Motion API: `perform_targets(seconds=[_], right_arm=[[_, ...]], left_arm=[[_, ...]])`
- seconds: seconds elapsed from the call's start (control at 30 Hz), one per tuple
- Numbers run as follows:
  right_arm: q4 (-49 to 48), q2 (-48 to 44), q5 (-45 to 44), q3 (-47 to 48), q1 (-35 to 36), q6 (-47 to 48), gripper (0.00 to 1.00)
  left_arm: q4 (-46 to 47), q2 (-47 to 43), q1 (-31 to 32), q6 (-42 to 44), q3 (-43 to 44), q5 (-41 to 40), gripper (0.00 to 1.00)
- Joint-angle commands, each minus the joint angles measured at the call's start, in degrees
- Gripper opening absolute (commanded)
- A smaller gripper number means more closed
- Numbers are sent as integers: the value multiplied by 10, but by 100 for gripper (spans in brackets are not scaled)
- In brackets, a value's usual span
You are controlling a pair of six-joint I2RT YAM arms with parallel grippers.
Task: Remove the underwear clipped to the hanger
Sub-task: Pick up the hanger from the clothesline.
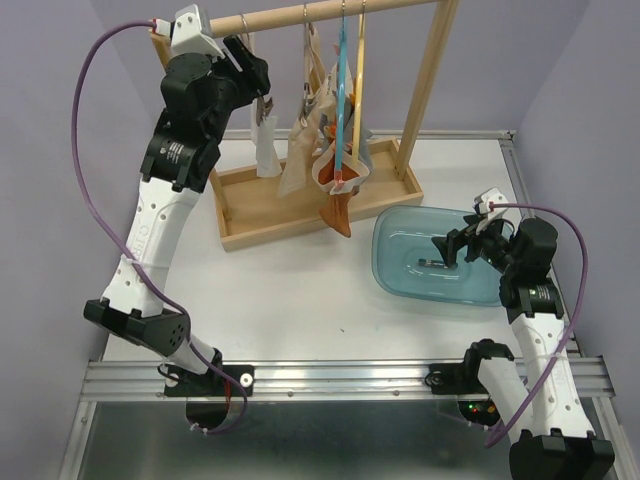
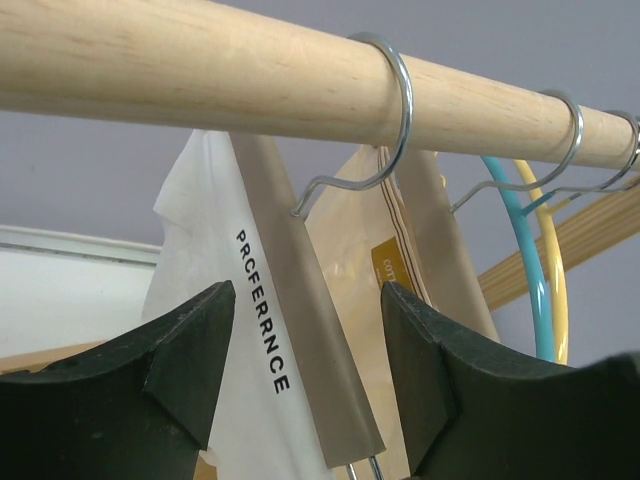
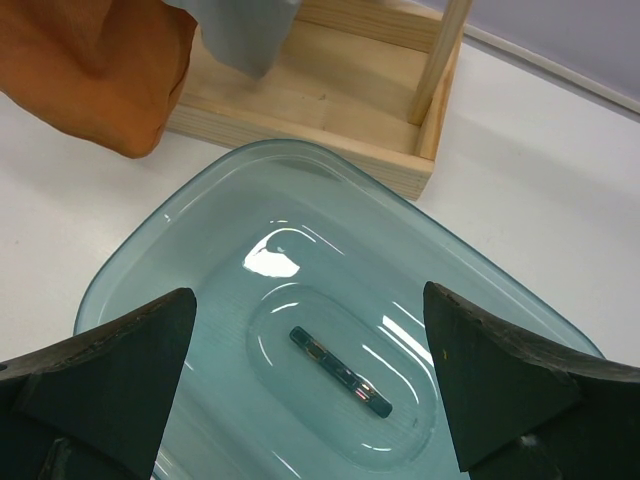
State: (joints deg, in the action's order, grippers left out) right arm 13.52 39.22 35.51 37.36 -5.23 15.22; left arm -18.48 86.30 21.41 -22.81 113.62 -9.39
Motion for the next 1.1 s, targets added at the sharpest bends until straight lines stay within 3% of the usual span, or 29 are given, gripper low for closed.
perform_targets(seconds=[0.0, 1.07], right_arm=[[-9, -7, -5, 17, -3, -4, 100], [-9, -9, -9, 19, -2, -5, 100]], left_arm=[[-3, 9, 4, 27, 48, -20, 70], [-21, 16, 4, 79, 75, -43, 54]])
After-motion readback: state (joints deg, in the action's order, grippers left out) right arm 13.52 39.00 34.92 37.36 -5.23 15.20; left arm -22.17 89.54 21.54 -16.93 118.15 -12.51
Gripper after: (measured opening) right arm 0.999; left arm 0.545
